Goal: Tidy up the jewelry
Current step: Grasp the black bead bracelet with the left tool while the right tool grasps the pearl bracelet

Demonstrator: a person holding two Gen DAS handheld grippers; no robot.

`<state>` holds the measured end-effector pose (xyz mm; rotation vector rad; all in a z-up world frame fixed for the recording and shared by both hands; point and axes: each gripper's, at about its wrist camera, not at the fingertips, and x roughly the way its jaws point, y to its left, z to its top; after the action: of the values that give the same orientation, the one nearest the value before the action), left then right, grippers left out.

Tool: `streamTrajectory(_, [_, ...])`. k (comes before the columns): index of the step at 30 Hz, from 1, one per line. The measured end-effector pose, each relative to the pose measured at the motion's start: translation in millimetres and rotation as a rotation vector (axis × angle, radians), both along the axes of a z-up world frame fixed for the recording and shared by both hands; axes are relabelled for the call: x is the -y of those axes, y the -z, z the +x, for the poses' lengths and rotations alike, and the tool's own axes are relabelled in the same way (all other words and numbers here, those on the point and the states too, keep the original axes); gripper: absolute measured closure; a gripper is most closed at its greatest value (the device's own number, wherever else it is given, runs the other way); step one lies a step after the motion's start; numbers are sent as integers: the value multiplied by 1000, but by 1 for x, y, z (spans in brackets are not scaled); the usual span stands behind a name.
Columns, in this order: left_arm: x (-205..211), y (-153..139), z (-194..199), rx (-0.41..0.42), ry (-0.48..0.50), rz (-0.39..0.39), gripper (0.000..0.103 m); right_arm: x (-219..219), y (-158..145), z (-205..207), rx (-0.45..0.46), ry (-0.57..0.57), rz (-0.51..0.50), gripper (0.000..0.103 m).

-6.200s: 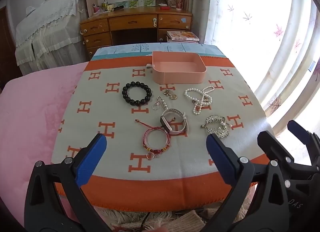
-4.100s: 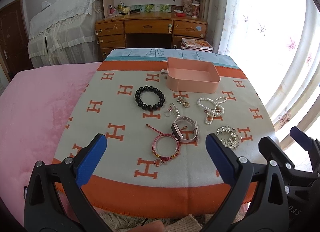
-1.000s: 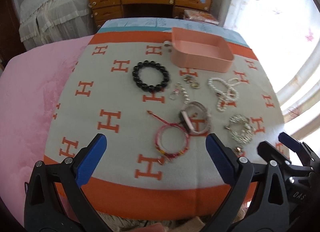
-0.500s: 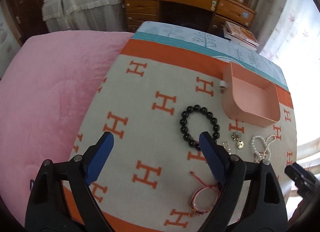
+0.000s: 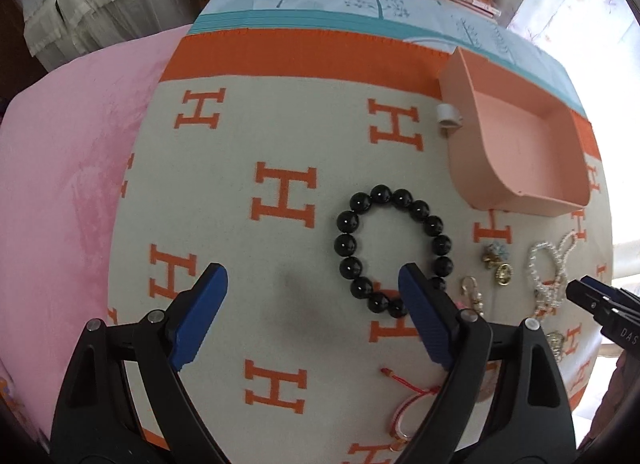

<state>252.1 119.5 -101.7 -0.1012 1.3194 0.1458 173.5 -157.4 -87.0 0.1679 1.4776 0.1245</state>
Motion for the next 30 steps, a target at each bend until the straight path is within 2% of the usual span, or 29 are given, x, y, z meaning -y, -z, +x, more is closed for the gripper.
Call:
streamTrajectory(5, [0,11,6,-3,4,11,17,-11,-1,-5,-43,18,-13,61])
streamTrajectory(12, [-6,16,9,-5,6,-11,17,-21,-19,-9,-35,21,-7,63])
streamTrajectory(14, [-8,17,9,-7,5,-20,17,-7,-13,-15,-27,30,-3,65])
streamTrajectory(16, [-11,19,10,-10,7,-31,21,0,-12,-14,-33,42,6,71])
streamTrajectory(18, [-11,22,12,-16,11,-47,26,0,-10,-17,-38,52,8,73])
streamTrajectory(23, [-6,25,13,-17,24,-48,29,22,5,-9,-55,65,16,77])
streamTrajectory(25, [-3,25,15,-15,30,-46,32,21,7,-5,-57,65,17,82])
streamTrajectory(27, [0,26,17,-18,33,-45,39,24,15,-1,-55,63,8,85])
streamTrajectory(29, [2,28,18,-24,28,-45,45,27,21,-3,-46,62,8,95])
streamTrajectory(30, [3,30,18,-30,26,-46,49,27,27,-7,-46,65,13,95])
